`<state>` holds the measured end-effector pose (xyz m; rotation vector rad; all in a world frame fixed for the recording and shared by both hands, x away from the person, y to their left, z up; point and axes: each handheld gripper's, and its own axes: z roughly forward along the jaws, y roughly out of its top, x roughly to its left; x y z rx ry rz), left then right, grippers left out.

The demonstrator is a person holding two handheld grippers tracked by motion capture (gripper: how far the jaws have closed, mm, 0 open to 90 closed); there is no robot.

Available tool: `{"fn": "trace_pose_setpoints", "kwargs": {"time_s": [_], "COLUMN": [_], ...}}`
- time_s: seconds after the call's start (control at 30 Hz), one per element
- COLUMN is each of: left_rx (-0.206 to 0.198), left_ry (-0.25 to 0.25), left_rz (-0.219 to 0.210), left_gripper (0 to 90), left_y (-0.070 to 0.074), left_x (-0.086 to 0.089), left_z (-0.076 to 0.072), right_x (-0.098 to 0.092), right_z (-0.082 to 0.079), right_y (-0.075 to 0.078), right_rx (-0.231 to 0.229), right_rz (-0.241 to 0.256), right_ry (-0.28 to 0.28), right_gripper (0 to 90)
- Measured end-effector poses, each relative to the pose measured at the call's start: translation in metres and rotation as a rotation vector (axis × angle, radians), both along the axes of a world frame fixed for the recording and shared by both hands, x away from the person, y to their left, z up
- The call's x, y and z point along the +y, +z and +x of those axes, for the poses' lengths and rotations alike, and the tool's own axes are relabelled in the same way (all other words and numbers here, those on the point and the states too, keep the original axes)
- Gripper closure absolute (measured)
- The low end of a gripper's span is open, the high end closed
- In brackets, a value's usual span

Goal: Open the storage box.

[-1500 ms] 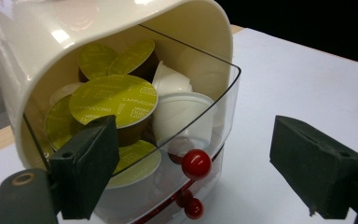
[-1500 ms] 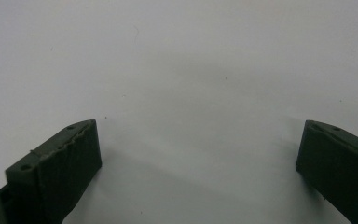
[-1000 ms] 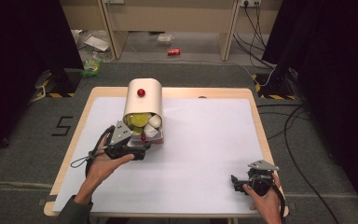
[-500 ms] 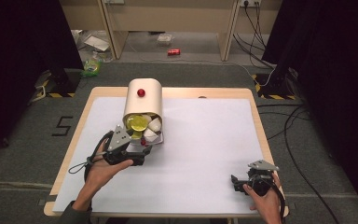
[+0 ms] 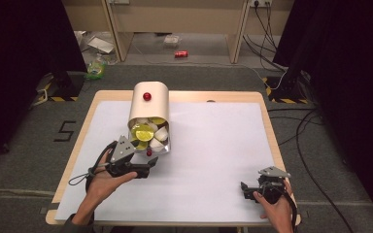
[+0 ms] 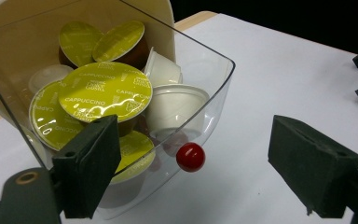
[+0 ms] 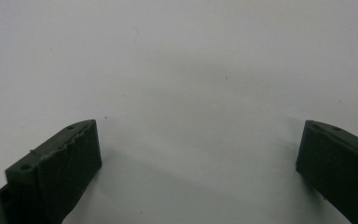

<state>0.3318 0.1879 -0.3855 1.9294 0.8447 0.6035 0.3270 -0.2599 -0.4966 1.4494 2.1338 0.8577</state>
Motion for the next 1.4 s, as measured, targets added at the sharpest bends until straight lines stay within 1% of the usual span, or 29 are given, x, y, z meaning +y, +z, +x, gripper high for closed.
{"fn": "trace_pose_setpoints", "kwargs": {"time_s": [0.07, 0.2, 0.27, 0.47, 0.5, 0.63, 0.73, 0.87, 0.93, 1.07, 1.17, 1.3, 1.33, 1.37, 1.4], "left_rx": [0.006, 0.003, 0.007, 0.025, 0.03, 0.032, 0.034, 0.018, 0.003, -0.013, -0.017, -0.025, -0.025, -0.035, -0.037], "left_ry": [-0.003, -0.006, -0.009, -0.027, -0.02, -0.007, -0.005, 0.012, 0.022, 0.042, 0.063, 0.088, 0.088, 0.106, 0.111], "left_rz": [-0.004, 0.0, -0.007, 0.009, 0.0, -0.009, -0.019, -0.025, -0.04, -0.036, -0.054, -0.069, -0.069, -0.07, -0.072], "left_gripper": [16.5, 16.5, 16.5, 16.5, 17.0, 17.3, 18.4, 18.3, 18.1, 18.0, 18.0, 18.4, 18.7, 18.8, 19.0], "left_y": [0.0, -0.001, -0.002, -0.002, -0.001, -0.002, -0.001, 0.001, 0.006, 0.01, 0.01, 0.011, 0.011, 0.012, 0.013], "left_x": [0.0, 0.0, 0.0, 0.001, 0.001, 0.001, 0.001, 0.004, 0.006, 0.009, 0.011, 0.014, 0.014, 0.015, 0.016], "left_z": [-0.002, -0.004, -0.005, -0.009, -0.008, -0.005, -0.004, -0.004, -0.005, -0.003, -0.001, 0.002, 0.002, 0.004, 0.004], "right_x": [0.0, 0.0, 0.0, 0.0, 0.0, 0.0, 0.0, 0.0, 0.0, 0.0, 0.0, 0.0, 0.0, 0.0, 0.0], "right_z": [0.0, 0.0, 0.0, 0.0, 0.0, 0.0, 0.0, 0.0, 0.0, 0.0, 0.0, 0.0, 0.0, 0.0, 0.0], "right_y": [0.0, 0.0, 0.0, 0.0, 0.0, 0.0, 0.0, 0.0, 0.0, 0.0, 0.0, 0.0, 0.0, 0.0, 0.0], "right_rx": [0.0, 0.0, 0.0, 0.0, 0.0, -0.001, 0.0, 0.0, 0.0, 0.0, 0.0, 0.0, 0.0, 0.0, 0.0], "right_rz": [0.0, 0.0, -0.001, 0.0, -0.001, -0.001, -0.001, -0.001, -0.002, -0.001, -0.001, -0.001, -0.001, -0.001, -0.001], "right_ry": [0.0, 0.0, 0.0, 0.0, 0.0, 0.0, 0.001, 0.0, 0.001, 0.001, 0.001, 0.001, 0.001, 0.001, 0.001], "right_gripper": [0.2, 0.2, 0.2, 0.2, 0.2, 0.2, 0.2, 0.2, 0.2, 0.1, 0.2, 0.2, 0.2, 0.2, 0.2]}}
